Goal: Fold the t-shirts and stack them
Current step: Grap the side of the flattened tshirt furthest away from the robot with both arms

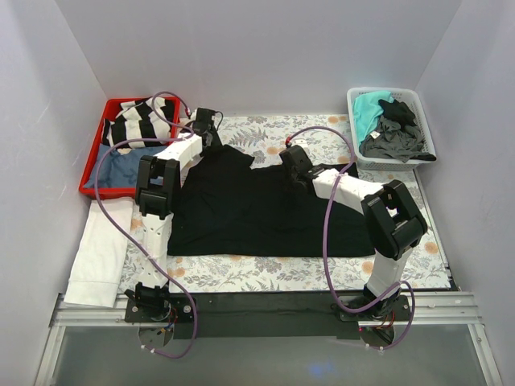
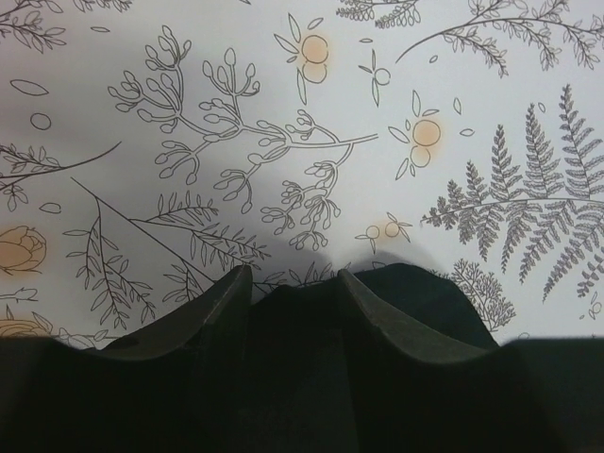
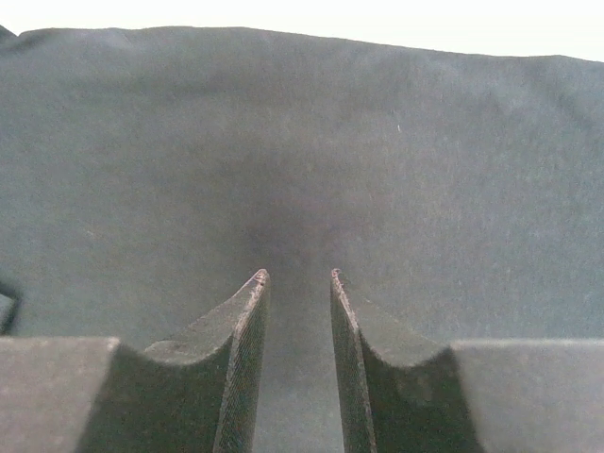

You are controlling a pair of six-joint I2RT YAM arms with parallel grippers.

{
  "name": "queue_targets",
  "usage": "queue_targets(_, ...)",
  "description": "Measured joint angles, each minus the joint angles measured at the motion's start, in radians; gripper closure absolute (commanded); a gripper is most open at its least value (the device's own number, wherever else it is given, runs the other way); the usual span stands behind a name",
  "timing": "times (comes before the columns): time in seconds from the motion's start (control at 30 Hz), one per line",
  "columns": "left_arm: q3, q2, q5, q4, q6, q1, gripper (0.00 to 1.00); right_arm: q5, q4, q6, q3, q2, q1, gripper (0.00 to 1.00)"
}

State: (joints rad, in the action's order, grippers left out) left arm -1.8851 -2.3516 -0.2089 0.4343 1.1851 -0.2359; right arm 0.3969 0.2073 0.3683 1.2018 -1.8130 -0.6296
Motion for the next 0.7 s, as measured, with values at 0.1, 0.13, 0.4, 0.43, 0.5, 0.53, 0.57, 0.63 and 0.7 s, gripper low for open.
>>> queue_targets(0.1, 0.021, 0.013, 0.016, -0.006, -0.008, -0.002, 0.6, -0.005, 0.001, 0.003, -0.015, 0.0, 0.0, 0.63)
queue_targets(0.13, 0.033, 0.019, 0.021, -0.012, -0.01, -0.002, 0.6, -0.005, 0.002, 0.003, -0.018, 0.0, 0.0, 0.63)
queue_targets(0.4, 0.099, 0.055, 0.062, -0.044, -0.017, -0.003, 0.79, -0.008, 0.002, 0.011, -0.022, 0.0, 0.0, 0.63)
queue_targets(0.43, 0.103, 0.056, 0.065, -0.047, -0.017, -0.003, 0.83, -0.008, 0.002, 0.014, -0.022, 0.0, 0.0, 0.64)
queue_targets(0.5, 0.109, 0.058, 0.071, -0.047, -0.015, -0.003, 0.98, -0.008, 0.002, 0.018, -0.022, 0.0, 0.0, 0.64)
queue_targets(0.53, 0.11, 0.058, 0.074, -0.046, -0.016, -0.003, 1.0, -0.008, 0.002, 0.019, -0.022, 0.0, 0.0, 0.64)
queue_targets(0.57, 0.11, 0.058, 0.076, -0.045, -0.019, -0.003, 1.0, -0.01, 0.002, 0.021, -0.022, 0.0, 0.0, 0.64)
queue_targets(0.63, 0.11, 0.058, 0.076, -0.045, -0.018, -0.004, 1.0, -0.012, 0.002, 0.022, -0.023, 0.0, 0.0, 0.64)
queue_targets(0.7, 0.109, 0.058, 0.073, -0.045, -0.018, -0.004, 1.0, -0.014, 0.002, 0.022, -0.023, 0.0, 0.0, 0.64)
